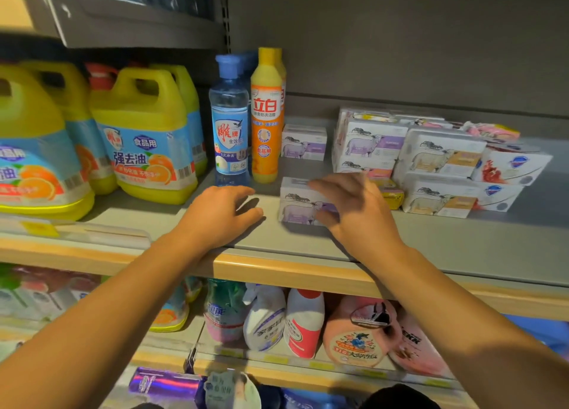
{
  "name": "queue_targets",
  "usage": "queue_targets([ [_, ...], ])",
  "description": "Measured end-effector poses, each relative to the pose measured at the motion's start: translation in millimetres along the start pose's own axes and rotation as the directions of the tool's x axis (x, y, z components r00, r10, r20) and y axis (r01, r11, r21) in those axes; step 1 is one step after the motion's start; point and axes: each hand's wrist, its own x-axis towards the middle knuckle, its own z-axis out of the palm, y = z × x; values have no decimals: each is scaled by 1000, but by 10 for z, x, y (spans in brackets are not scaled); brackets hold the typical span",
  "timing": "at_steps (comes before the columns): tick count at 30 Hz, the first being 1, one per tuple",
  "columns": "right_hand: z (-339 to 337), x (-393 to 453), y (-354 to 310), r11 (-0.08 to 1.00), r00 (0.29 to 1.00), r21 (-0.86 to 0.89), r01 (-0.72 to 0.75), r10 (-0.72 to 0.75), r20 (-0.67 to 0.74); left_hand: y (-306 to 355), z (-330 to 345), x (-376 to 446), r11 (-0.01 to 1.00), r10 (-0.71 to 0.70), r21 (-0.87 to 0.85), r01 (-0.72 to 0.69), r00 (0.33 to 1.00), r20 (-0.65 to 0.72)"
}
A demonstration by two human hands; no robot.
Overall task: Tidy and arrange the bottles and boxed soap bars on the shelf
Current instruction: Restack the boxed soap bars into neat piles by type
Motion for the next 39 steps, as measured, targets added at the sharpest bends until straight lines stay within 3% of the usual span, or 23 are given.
queue_targets([
  [2, 66, 92, -13, 998, 996, -58, 21, -16, 87, -59, -17, 7, 997, 27, 65, -30, 999, 46],
  [5, 217, 274, 24, 984, 975, -172, -40, 76, 211, -104, -51, 51, 990, 61, 118, -76, 990, 124],
  [8, 402, 480, 88, 941, 964, -334, -49, 132, 231, -173, -54, 79, 988, 84, 118, -102, 986, 145],
  [13, 672, 791, 174, 902, 946, -418, -110, 224, 235, -223, -2, 39, 989, 73, 118, -88, 989, 126],
  [24, 1163, 1273, 491, 874, 916, -443, -199, 326, 232, -252, 57, 94, 992, 78, 98, -84, 995, 58],
  [39, 1345, 1414, 705, 921, 931, -343, -186, 276, 238, -254, 65, 120, 988, 86, 120, -95, 993, 76],
])
